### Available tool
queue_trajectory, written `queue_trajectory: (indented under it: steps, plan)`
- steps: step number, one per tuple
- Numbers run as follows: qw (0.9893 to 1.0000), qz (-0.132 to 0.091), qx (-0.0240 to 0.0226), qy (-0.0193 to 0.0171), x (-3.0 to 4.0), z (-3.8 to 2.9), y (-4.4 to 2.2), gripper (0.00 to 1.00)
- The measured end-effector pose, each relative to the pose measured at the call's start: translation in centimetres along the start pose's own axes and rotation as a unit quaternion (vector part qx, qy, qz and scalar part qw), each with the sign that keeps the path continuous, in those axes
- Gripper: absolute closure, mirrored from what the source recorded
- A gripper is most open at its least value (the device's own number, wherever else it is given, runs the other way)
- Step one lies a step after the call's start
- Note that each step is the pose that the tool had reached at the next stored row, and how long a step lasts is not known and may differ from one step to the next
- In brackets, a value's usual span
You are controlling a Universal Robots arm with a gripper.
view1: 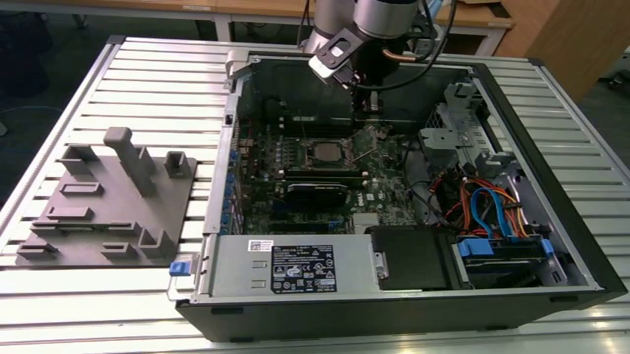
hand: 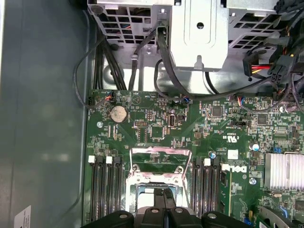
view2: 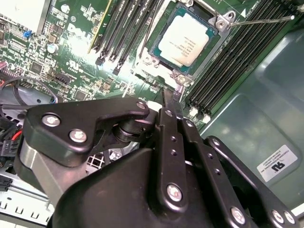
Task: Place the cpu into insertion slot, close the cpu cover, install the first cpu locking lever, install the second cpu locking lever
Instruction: 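Close the cpu cover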
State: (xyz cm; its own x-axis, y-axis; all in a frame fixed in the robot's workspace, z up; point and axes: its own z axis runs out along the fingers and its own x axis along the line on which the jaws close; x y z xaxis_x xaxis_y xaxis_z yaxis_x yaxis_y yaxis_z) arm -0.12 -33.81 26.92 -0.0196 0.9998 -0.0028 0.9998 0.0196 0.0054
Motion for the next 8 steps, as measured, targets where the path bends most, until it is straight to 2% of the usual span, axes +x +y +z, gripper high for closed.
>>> queue_trajectory:
  steps: [8]
  plan:
    - [1.0, 0.0, 0.0, 0.0, -0.01, 0.03, 0.73, 0.9]
